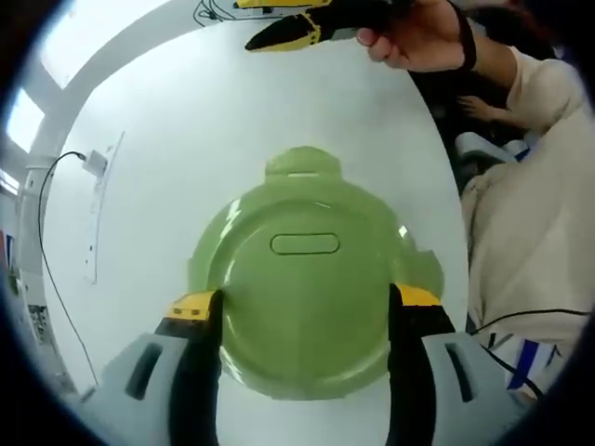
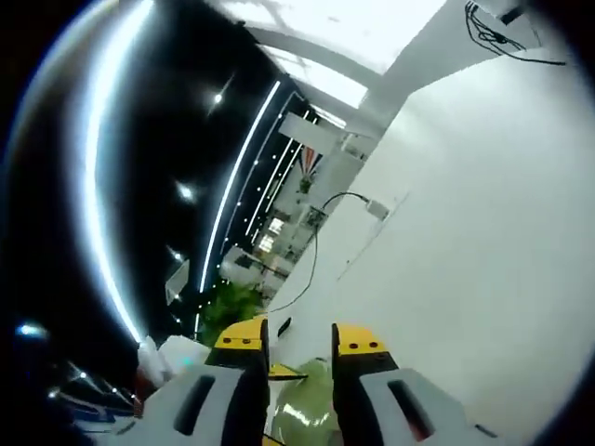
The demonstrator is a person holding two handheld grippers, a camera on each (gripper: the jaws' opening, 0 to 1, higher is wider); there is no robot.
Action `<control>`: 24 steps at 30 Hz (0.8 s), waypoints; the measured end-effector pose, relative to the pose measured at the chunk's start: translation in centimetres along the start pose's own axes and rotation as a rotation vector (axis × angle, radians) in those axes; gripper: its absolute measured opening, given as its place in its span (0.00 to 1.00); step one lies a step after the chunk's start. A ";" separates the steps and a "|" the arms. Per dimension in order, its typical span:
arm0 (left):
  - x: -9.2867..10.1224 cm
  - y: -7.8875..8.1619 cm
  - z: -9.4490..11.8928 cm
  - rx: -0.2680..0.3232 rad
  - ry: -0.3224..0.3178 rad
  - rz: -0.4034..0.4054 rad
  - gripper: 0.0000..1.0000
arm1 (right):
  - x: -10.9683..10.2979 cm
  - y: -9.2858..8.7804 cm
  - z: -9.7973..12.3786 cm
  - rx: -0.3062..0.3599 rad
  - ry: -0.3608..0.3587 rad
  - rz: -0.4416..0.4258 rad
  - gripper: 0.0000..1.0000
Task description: Open container latches remove lid place lid upside down on tabletop take tomato from container place on tabletop
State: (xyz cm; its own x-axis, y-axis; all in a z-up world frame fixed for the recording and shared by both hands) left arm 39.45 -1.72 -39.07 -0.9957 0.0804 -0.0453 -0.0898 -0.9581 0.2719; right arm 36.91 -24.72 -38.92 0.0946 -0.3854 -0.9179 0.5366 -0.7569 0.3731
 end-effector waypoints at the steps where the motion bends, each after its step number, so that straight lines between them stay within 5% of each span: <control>1: 0.0 0.0 0.0 -0.003 -0.001 0.000 0.65 | -0.2 0.1 -0.3 -0.015 0.003 -0.013 0.21; 12: 0.1 0.1 -0.1 -0.012 -0.001 0.004 0.65 | -1.9 1.2 -4.3 -0.160 -0.010 0.039 0.21; 21: 0.8 0.6 0.0 -0.031 -0.006 0.004 0.65 | -1.7 0.4 -8.5 -0.425 -0.036 0.009 0.16; 24: 0.4 0.6 0.0 -0.036 -0.007 0.004 0.65 | -1.3 -0.3 -9.8 -0.463 -0.044 0.007 0.16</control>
State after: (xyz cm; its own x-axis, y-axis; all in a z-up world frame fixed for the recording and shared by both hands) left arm 38.98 -2.25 -38.92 -0.9962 0.0785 -0.0376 -0.0852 -0.9676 0.2377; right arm 44.86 -18.80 -39.17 0.0693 -0.4189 -0.9054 0.8548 -0.4430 0.2704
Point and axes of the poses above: the point that each gripper's makers call its tool centre point, and the gripper's own axes: z roughly backward along the fingers, x roughly to its right, y roughly out of its top, the point moved 10 cm from there along z, roughly backward along the fingers, and after that the axes turned 7 degrees about -z, right-handed, at the moved point
